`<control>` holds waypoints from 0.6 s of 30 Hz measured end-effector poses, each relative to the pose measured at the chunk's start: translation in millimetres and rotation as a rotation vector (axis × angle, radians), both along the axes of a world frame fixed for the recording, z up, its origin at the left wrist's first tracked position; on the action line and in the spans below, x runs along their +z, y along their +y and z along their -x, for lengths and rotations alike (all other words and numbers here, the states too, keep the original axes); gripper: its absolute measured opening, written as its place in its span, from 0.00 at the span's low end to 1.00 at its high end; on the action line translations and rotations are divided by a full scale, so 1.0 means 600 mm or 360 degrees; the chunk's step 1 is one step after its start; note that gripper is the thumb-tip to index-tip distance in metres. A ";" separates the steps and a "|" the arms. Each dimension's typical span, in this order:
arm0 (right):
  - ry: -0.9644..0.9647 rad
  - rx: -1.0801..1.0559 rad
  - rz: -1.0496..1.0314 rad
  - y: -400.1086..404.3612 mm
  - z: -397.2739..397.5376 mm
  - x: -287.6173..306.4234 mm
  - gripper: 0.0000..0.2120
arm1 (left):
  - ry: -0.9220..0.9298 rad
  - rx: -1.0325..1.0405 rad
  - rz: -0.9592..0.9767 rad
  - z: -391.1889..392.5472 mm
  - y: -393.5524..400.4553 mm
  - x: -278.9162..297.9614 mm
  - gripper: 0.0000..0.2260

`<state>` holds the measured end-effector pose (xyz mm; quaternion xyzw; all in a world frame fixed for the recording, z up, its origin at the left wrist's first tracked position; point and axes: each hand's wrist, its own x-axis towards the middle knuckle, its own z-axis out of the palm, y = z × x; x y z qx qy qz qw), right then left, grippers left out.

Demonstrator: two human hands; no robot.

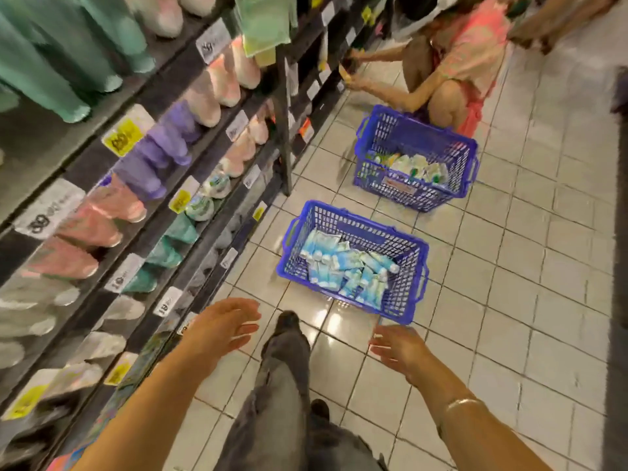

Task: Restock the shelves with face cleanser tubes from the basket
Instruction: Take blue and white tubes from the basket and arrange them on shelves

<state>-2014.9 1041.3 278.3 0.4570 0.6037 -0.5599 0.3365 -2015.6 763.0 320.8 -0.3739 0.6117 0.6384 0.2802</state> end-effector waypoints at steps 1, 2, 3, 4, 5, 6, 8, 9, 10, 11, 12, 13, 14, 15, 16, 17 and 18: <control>-0.0009 -0.0021 -0.0006 0.005 0.017 -0.009 0.08 | -0.0019 -0.0036 0.0007 0.028 0.010 -0.011 0.05; -0.0010 -0.0025 -0.0022 0.008 0.036 -0.018 0.08 | -0.0037 -0.0067 0.0014 0.057 0.020 -0.022 0.05; -0.0006 -0.0018 -0.0048 0.010 0.055 -0.029 0.07 | -0.0056 -0.0101 0.0019 0.085 0.029 -0.035 0.05; -0.0001 -0.0008 -0.0075 0.010 0.074 -0.040 0.08 | -0.0078 -0.0142 0.0022 0.115 0.039 -0.049 0.05; 0.0004 -0.0007 -0.0098 0.010 0.096 -0.051 0.08 | -0.0100 -0.0183 0.0026 0.144 0.048 -0.063 0.04; 0.0006 -0.0007 -0.0113 0.009 0.117 -0.062 0.08 | -0.0119 -0.0222 0.0037 0.171 0.056 -0.078 0.04; 0.0013 0.0000 -0.0150 0.009 0.162 -0.088 0.06 | -0.0147 -0.0296 0.0062 0.221 0.072 -0.106 0.04; 0.0019 0.0011 -0.0182 0.011 0.184 -0.101 0.06 | -0.0158 -0.0342 0.0066 0.244 0.078 -0.120 0.04; 0.0025 0.0014 -0.0213 0.014 0.205 -0.117 0.05 | -0.0173 -0.0388 0.0068 0.268 0.084 -0.135 0.03; 0.0033 0.0010 -0.0234 0.019 0.222 -0.132 0.05 | -0.0188 -0.0425 0.0071 0.290 0.089 -0.151 0.03; 0.0039 0.0002 -0.0252 0.024 0.236 -0.149 0.05 | -0.0202 -0.0457 0.0075 0.311 0.093 -0.168 0.04; 0.0042 -0.0004 -0.0265 0.030 0.249 -0.166 0.06 | -0.0212 -0.0491 0.0088 0.331 0.095 -0.188 0.04; 0.0036 -0.0005 -0.0284 0.035 0.259 -0.185 0.07 | -0.0220 -0.0531 0.0107 0.350 0.097 -0.209 0.04; 0.0025 -0.0009 -0.0308 0.042 0.269 -0.207 0.08 | -0.0224 -0.0569 0.0127 0.366 0.099 -0.233 0.03; 0.0009 -0.0012 -0.0342 0.048 0.276 -0.233 0.08 | -0.0233 -0.0602 0.0152 0.380 0.101 -0.259 0.02; -0.0010 -0.0010 -0.0388 0.056 0.281 -0.260 0.08 | -0.0241 -0.0628 0.0183 0.393 0.102 -0.287 0.02; -0.0037 0.0018 -0.0436 0.064 0.285 -0.289 0.08 | -0.0251 -0.0658 0.0217 0.403 0.103 -0.317 0.02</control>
